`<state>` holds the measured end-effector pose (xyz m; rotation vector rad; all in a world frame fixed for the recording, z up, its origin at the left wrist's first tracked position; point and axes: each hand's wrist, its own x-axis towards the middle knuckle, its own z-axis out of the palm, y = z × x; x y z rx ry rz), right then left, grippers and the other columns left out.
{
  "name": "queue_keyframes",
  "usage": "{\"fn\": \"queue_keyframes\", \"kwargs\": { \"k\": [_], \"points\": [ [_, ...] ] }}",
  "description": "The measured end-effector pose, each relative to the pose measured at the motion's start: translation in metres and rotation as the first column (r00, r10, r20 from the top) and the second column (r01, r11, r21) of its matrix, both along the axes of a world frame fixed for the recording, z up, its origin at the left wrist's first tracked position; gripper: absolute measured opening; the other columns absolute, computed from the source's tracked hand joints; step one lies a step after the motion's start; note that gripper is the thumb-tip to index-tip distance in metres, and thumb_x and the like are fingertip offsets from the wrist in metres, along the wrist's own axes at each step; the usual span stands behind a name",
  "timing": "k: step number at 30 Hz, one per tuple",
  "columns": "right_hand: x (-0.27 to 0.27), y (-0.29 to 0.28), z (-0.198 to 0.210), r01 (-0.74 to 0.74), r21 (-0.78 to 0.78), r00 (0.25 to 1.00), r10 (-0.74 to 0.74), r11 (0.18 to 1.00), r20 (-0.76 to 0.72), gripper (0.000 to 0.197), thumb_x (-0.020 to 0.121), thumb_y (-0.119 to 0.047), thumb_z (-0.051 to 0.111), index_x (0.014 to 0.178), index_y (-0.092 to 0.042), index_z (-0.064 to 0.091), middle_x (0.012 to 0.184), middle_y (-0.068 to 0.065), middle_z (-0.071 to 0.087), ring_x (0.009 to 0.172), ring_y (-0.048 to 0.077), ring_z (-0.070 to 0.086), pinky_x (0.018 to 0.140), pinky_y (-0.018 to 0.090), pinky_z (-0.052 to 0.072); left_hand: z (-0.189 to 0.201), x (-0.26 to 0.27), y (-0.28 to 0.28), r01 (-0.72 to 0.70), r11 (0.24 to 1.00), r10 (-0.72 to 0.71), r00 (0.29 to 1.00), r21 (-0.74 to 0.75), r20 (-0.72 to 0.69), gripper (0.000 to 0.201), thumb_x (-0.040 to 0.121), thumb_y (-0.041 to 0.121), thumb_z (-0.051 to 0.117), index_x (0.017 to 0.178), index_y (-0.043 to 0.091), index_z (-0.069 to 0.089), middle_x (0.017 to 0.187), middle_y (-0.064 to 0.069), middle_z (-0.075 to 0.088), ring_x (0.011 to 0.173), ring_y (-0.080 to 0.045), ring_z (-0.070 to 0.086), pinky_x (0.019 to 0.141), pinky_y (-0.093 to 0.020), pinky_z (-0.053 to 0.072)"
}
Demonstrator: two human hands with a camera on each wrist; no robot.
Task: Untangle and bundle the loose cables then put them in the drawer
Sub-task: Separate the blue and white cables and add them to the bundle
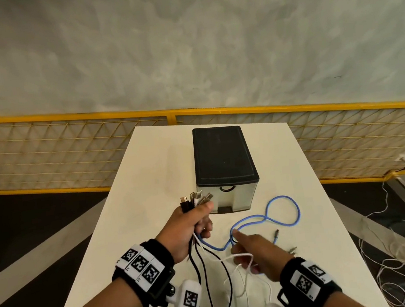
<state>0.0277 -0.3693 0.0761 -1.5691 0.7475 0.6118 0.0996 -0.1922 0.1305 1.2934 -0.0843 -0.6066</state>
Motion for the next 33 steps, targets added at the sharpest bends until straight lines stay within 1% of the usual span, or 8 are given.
{"fn": "queue_keyframes", "kwargs": {
  "k": [3,6,10,15,20,26,30,33],
  "points": [
    [0.008,0.016,-0.019,0.003,0.185,0.996,0.014,0.983,-0.093,0.052,0.088,-0.065,0.05,0.079,-0.017,0.068,0.077,0.003,0.07,0.06,0.014,0.055,0.052,0.024,0.03,0.001,-0.009,0.003,0.08,0.997,-0.08,0.997,0.009,0.016,0.03,0.084,0.026,0.069,0.055,0.019,0.062,0.054,-0.004,0.051,0.061,-0.019,0.053,0.058,-0.03,0.043],
    [0.022,0.025,-0.025,0.171,0.51,0.985,-0.136,0.843,-0.105,0.033,0.084,-0.05,0.063,0.074,-0.019,0.063,0.081,0.003,0.067,0.073,0.017,0.06,0.059,0.029,0.041,0.003,-0.018,0.006,0.155,0.988,-0.155,0.987,-0.004,-0.034,0.028,0.09,0.028,0.063,0.067,0.011,0.065,0.062,-0.008,0.057,0.051,-0.016,0.053,0.049,-0.029,0.046],
    [0.04,0.019,0.003,0.41,0.687,0.856,-0.513,0.6,-0.063,0.023,0.088,-0.027,0.057,0.081,-0.008,0.066,0.073,0.005,0.068,0.065,0.018,0.065,0.074,0.037,0.049,-0.01,-0.027,0.022,0.152,0.976,-0.137,0.985,0.154,-0.104,0.028,0.1,0.022,0.054,0.074,0.011,0.056,0.055,-0.002,0.041,0.039,-0.012,0.029,0.044,-0.021,0.023],
    [0.06,-0.031,0.037,0.506,0.71,0.686,-0.727,0.49,0.013,0.026,0.1,-0.025,0.045,0.085,-0.012,0.062,0.073,0.003,0.074,0.065,0.018,0.073,0.079,0.038,0.05,-0.048,-0.035,0.076,0.12,0.942,-0.056,0.977,0.315,-0.206,0.034,0.098,0.026,0.058,0.071,0.02,0.038,0.058,0.0,0.02,0.045,-0.013,0.014,0.042,-0.02,0.016],
    [0.051,-0.04,0.031,0.573,0.633,0.675,-0.738,0.521,-0.003,0.025,0.104,-0.025,0.039,0.09,-0.016,0.058,0.07,0.004,0.074,0.059,0.017,0.072,0.062,0.03,0.054,-0.05,-0.03,0.102,-0.121,0.927,0.194,0.965,0.355,-0.179,0.041,0.092,0.026,0.066,0.066,0.022,0.035,0.056,0.002,0.018,0.044,-0.014,0.013,0.045,-0.024,0.014],
    [0.034,0.009,0.027,0.374,0.591,0.834,-0.538,0.714,0.122,0.026,0.104,-0.026,0.038,0.104,-0.014,0.061,0.096,0.009,0.074,0.083,0.023,0.072,0.079,0.041,0.05,-0.014,-0.016,0.024,-0.156,0.955,0.122,0.982,0.254,0.142,0.044,0.081,0.007,0.078,0.063,0.021,0.039,0.047,0.007,0.033,0.038,-0.008,0.027,0.037,-0.019,0.026],
    [0.028,0.031,0.036,0.295,0.711,0.859,-0.503,0.638,0.094,0.034,0.103,-0.028,0.036,0.104,-0.008,0.064,0.07,0.004,0.064,0.068,0.018,0.067,0.066,0.032,0.056,-0.009,-0.018,-0.026,-0.079,0.938,-0.03,0.951,0.336,0.306,0.028,0.069,0.005,0.081,0.071,0.023,0.059,0.064,0.012,0.064,0.061,-0.005,0.06,0.066,-0.023,0.049],
    [0.025,0.029,0.042,0.265,0.749,0.863,-0.496,0.607,0.097,0.045,0.103,-0.036,0.034,0.102,-0.007,0.068,0.082,0.009,0.071,0.077,0.022,0.071,0.076,0.038,0.054,-0.013,-0.02,-0.031,-0.059,0.937,-0.048,0.955,0.343,0.293,0.02,0.072,0.006,0.078,0.082,0.02,0.068,0.081,0.001,0.075,0.079,-0.014,0.072,0.078,-0.033,0.056]
  ]
}}
